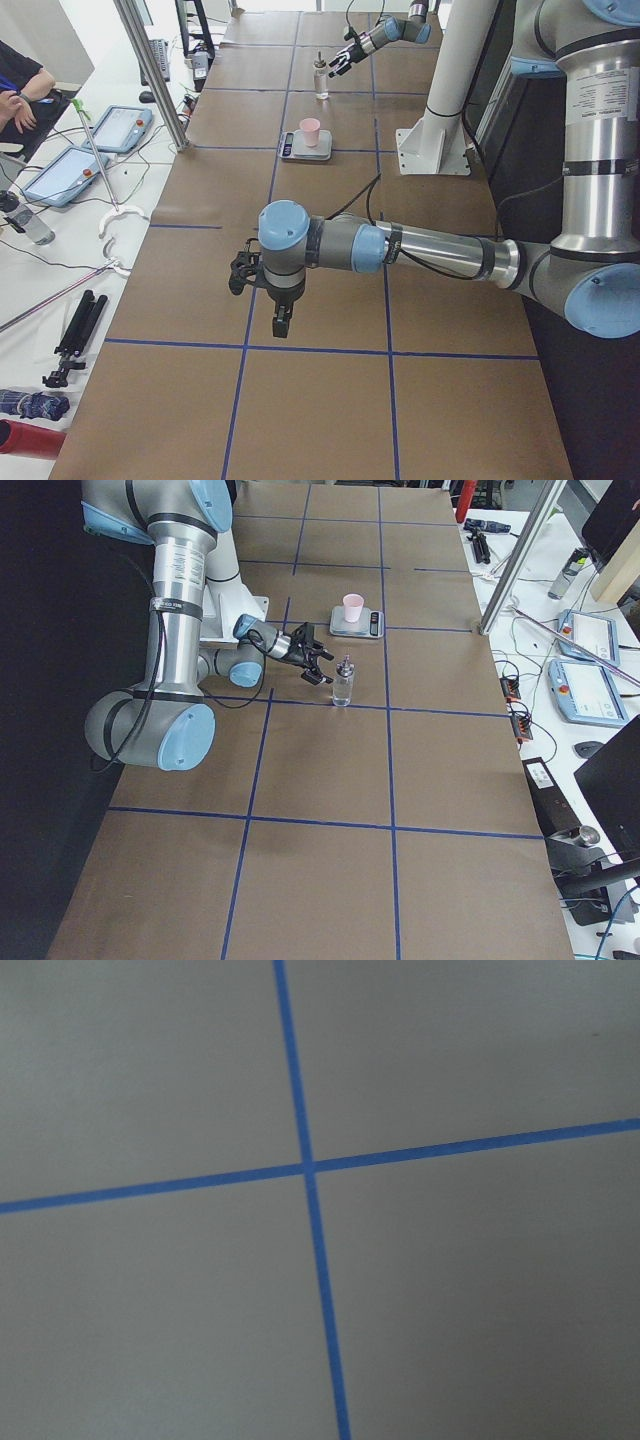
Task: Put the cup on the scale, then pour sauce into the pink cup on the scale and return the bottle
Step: 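Close the right gripper around the glass sauce bottle, then lift the sauce bottle with the right gripper and move it toward the scale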
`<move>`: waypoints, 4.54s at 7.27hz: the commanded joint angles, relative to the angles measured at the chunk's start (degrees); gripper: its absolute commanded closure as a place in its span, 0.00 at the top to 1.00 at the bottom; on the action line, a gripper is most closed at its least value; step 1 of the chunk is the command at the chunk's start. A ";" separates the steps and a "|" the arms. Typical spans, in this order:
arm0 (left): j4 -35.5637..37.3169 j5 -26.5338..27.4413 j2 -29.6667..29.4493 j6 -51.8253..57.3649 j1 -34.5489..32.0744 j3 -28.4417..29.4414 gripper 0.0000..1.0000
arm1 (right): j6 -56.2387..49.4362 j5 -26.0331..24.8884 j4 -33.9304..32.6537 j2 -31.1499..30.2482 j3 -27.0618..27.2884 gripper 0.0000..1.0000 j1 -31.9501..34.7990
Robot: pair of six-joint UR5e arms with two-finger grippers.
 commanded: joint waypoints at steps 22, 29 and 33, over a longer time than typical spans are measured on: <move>0.18 0.06 0.19 -0.12 -0.81 -0.37 1.00 | -1.58 -5.80 0.24 5.91 -10.90 0.60 2.81; 0.18 -0.03 0.11 -0.21 -0.81 -0.37 1.00 | -11.15 -9.23 0.16 8.90 -6.24 0.00 4.57; 0.18 -0.03 0.10 -0.30 -0.73 -0.29 1.00 | -22.08 -6.42 0.16 10.22 -3.78 0.00 5.09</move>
